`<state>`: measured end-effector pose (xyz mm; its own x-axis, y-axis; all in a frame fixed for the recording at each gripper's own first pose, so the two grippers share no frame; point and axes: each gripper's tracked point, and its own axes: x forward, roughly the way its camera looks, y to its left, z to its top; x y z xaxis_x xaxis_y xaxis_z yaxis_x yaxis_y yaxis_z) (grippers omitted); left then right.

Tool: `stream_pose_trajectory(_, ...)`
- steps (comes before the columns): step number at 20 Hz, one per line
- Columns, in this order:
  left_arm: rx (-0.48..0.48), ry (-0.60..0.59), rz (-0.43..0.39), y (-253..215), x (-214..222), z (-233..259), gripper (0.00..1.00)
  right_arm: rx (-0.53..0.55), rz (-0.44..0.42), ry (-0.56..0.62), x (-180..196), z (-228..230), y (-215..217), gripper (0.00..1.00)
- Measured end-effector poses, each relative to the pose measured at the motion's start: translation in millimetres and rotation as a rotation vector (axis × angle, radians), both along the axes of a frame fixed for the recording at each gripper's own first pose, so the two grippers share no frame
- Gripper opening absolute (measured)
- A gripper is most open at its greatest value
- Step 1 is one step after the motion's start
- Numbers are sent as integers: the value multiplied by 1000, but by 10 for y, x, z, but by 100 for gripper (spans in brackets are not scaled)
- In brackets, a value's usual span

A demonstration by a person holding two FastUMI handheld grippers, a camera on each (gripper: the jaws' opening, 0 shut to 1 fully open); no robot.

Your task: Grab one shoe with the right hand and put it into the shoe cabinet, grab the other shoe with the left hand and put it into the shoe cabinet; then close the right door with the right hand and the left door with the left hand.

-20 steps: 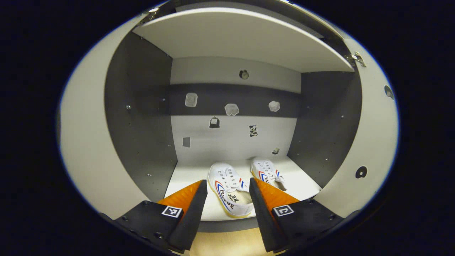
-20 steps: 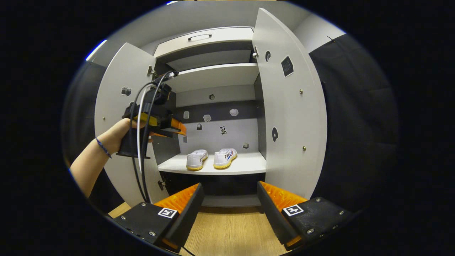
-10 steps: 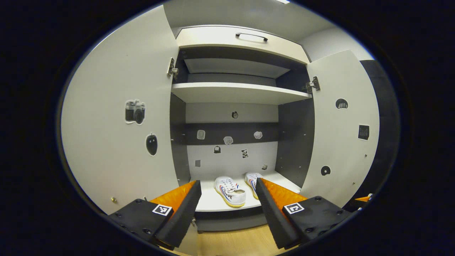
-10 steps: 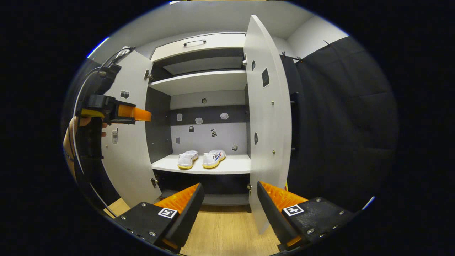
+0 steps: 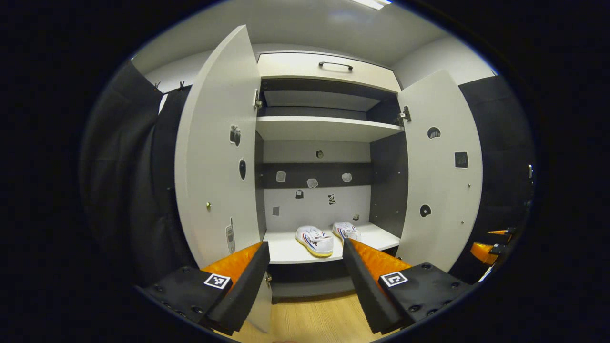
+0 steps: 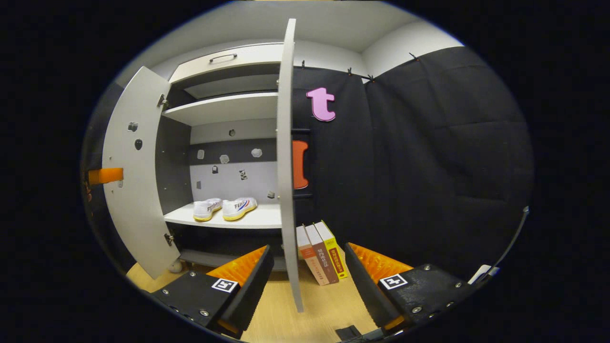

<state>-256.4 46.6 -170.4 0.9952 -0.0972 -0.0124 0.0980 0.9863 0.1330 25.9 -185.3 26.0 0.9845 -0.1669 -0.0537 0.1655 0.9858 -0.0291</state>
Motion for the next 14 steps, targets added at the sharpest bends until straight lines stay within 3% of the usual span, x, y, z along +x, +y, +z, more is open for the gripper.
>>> stream_pose_trajectory(5,-50,-1,0,76,-333,-277,99,-38,-70,-3,202,-20,-485,93)
stream_pose_trajectory(10,-70,55,20,243,-520,-572,99,0,-49,23,593,-293,-628,93)
stream_pose_trajectory(11,-87,59,19,267,-549,-583,99,0,-49,28,651,-333,-644,98)
stream_pose_trajectory(12,-101,52,22,321,-579,-591,99,-2,-49,29,680,-351,-647,93)
stream_pose_trajectory(14,-114,23,41,438,-648,-565,98,14,-31,25,716,-355,-595,93)
